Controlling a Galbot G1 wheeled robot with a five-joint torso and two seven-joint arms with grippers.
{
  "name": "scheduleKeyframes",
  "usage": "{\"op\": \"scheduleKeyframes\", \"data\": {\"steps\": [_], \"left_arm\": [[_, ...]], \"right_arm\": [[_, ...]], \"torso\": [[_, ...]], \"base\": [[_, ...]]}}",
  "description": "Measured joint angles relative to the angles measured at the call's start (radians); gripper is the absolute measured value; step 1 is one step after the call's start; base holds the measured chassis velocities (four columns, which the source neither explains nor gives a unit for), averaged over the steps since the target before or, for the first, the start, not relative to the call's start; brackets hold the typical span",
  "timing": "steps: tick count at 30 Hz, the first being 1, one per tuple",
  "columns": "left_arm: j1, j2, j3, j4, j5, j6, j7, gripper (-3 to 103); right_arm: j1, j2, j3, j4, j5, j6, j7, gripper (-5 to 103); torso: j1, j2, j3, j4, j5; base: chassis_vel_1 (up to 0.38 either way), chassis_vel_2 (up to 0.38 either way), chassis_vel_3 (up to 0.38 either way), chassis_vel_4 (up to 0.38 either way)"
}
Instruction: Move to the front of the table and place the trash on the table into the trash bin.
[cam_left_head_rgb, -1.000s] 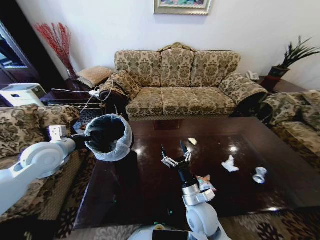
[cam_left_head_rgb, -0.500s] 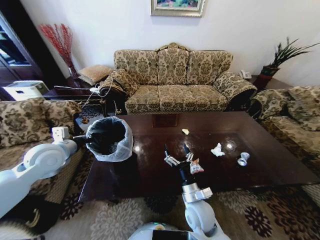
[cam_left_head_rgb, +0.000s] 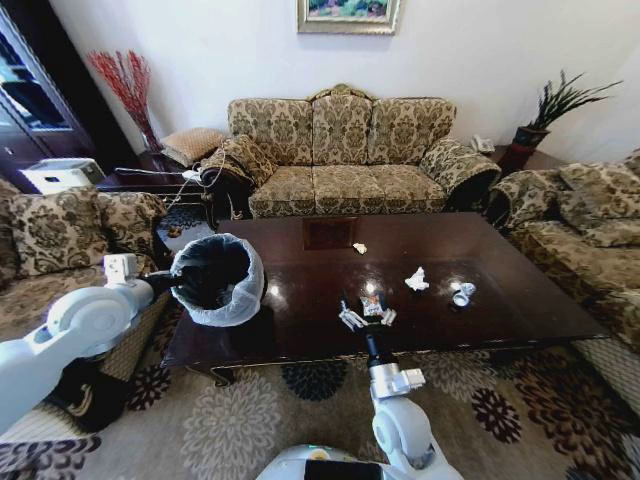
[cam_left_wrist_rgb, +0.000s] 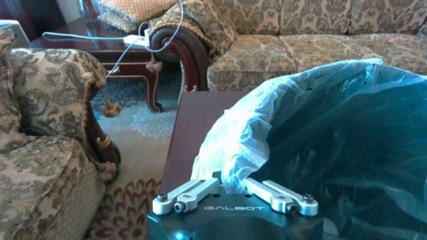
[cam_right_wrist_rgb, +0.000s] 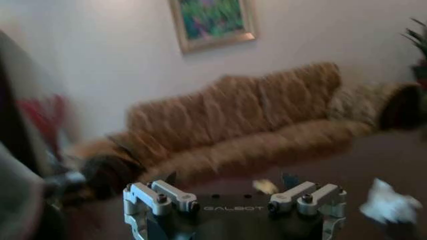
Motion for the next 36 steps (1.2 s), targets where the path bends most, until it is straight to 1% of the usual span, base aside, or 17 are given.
{"op": "scheduleKeyframes", "data": {"steps": [2,4,5,9,10,13,14,19,20,22,23,25,28,32,34,35,36], "left_arm": [[0.0,-0.008,0.003,-0.009,0.003,0.0,0.0,0],[0.001,-0.016,0.005,-0.021,0.006,-0.001,0.0,0],[0.001,-0.016,0.005,-0.021,0.006,-0.001,0.0,0],[0.007,-0.023,0.005,-0.047,0.007,-0.001,-0.001,0],[0.007,-0.023,0.005,-0.047,0.007,-0.001,-0.001,0],[0.006,-0.021,0.007,-0.053,0.007,-0.003,0.0,0],[0.006,-0.021,0.007,-0.053,0.007,-0.003,0.0,0],[-0.003,-0.034,0.022,-0.063,0.016,-0.019,0.003,0],[-0.001,-0.038,0.022,-0.066,0.019,-0.02,0.005,0],[0.004,-0.045,0.02,-0.07,0.023,-0.021,0.01,0],[0.004,-0.045,0.02,-0.07,0.023,-0.021,0.01,0],[0.005,-0.05,0.019,-0.074,0.026,-0.025,0.01,0],[0.005,-0.053,0.019,-0.079,0.028,-0.027,0.01,0],[0.006,-0.052,0.018,-0.082,0.029,-0.028,0.011,0],[0.006,-0.05,0.015,-0.082,0.029,-0.028,0.011,0],[0.006,-0.049,0.014,-0.082,0.029,-0.028,0.012,0],[0.006,-0.049,0.014,-0.082,0.029,-0.028,0.012,0]], "right_arm": [[0.057,0.01,0.03,-0.069,-0.006,-0.053,0.023,100],[0.113,0.027,0.055,-0.143,-0.022,-0.079,0.037,100],[0.113,0.027,0.055,-0.143,-0.022,-0.079,0.037,100],[0.211,0.052,0.098,-0.278,0.013,-0.136,0.061,100],[0.211,0.052,0.098,-0.278,0.013,-0.136,0.061,100],[0.27,0.058,0.124,-0.384,0.015,-0.142,0.064,100],[0.27,0.058,0.124,-0.384,0.015,-0.142,0.064,100],[0.317,0.058,0.12,-0.486,0.063,-0.13,0.042,100],[0.329,0.057,0.119,-0.505,0.076,-0.13,0.027,100],[0.353,0.06,0.119,-0.528,0.142,-0.153,0.004,100],[0.353,0.06,0.119,-0.528,0.142,-0.153,0.004,100],[0.373,0.061,0.119,-0.547,0.199,-0.183,-0.005,100],[0.38,0.061,0.12,-0.561,0.221,-0.193,-0.02,101],[0.374,0.057,0.123,-0.544,0.275,-0.213,-0.035,82],[0.372,0.056,0.123,-0.541,0.281,-0.215,-0.037,82],[0.371,0.057,0.123,-0.539,0.286,-0.216,-0.037,76],[0.371,0.057,0.123,-0.539,0.286,-0.216,-0.037,76]], "torso": [[0.0,0.0,0.0,0.0003,-0.0005],[0.0,0.0,0.0,0.0006,-0.0004],[0.0,0.0,0.0,0.0006,-0.0004],[-0.001,0.0,0.0,0.0005,0.0003],[-0.001,0.0,0.0,0.0005,0.0003],[0.0,0.0,0.0,0.0003,0.0003],[0.0,0.0,0.0,0.0003,0.0003],[0.0,0.0,0.0,0.0004,0.0],[0.0,0.0,0.0,0.0004,0.0],[-0.001,0.0,0.0,0.0004,0.0],[-0.001,0.0,0.0,0.0004,0.0],[-0.001,0.0,0.0,0.0005,0.0],[0.0,0.0,0.0,0.0005,0.0],[-0.001,0.0,0.0,0.0004,0.0],[-0.001,0.0,0.0,0.0004,0.0],[-0.001,0.0,0.0,0.0004,0.0],[-0.001,0.0,0.0,0.0004,0.0]], "base": [[0.013,0.051,0.007,-0.033],[0.0,0.0,0.0,0.0],[0.0,0.0,0.0,0.0],[0.0,0.0,0.0,0.0],[0.0,0.0,0.0,0.0],[0.0,0.0,0.0,0.0],[0.0,0.0,0.0,0.0],[0.0,0.0,0.0,0.0],[0.0,0.0,0.0,0.0],[0.0,0.0,0.0,0.0],[0.0,0.0,0.0,0.0],[0.0,0.0,0.0,0.0],[0.0,0.0,0.0,0.0],[0.0,0.0,0.0,0.0],[0.0,0.0,0.0,0.0],[0.0,0.0,0.0,0.0],[0.0,0.0,0.0,0.0]]}}
